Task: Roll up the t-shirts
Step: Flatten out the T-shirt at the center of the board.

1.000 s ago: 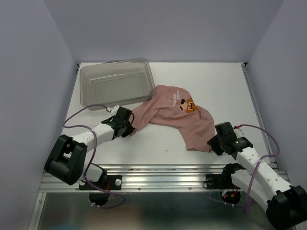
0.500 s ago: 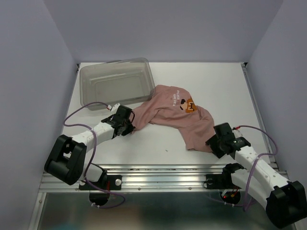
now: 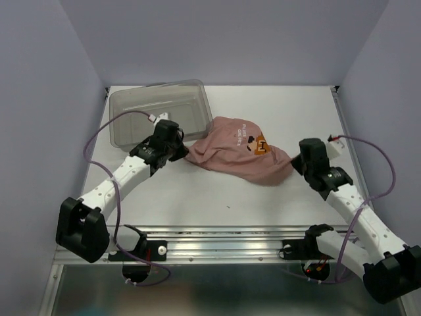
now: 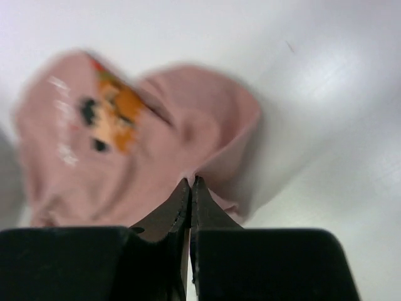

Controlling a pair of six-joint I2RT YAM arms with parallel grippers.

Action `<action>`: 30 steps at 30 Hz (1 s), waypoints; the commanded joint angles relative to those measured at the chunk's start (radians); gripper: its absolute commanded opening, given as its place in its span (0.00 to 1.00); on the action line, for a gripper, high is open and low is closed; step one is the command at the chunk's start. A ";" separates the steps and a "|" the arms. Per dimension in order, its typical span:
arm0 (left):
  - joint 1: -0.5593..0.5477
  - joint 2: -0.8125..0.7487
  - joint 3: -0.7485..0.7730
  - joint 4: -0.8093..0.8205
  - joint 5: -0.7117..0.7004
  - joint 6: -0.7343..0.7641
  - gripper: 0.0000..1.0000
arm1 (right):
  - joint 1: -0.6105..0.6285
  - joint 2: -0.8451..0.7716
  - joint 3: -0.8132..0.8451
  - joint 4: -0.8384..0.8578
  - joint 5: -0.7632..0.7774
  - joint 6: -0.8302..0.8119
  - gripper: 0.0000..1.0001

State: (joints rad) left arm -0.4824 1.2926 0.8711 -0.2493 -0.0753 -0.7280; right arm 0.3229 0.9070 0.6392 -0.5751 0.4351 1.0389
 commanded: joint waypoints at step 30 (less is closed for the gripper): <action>0.001 -0.245 1.013 -0.048 0.023 0.357 0.00 | -0.015 0.073 1.412 0.359 0.126 -0.800 0.01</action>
State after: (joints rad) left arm -0.4824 1.0668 1.8194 -0.3374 -0.1070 -0.3893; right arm 0.3145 1.0248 2.0159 -0.3096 0.5777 0.2905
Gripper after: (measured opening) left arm 0.044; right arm 0.027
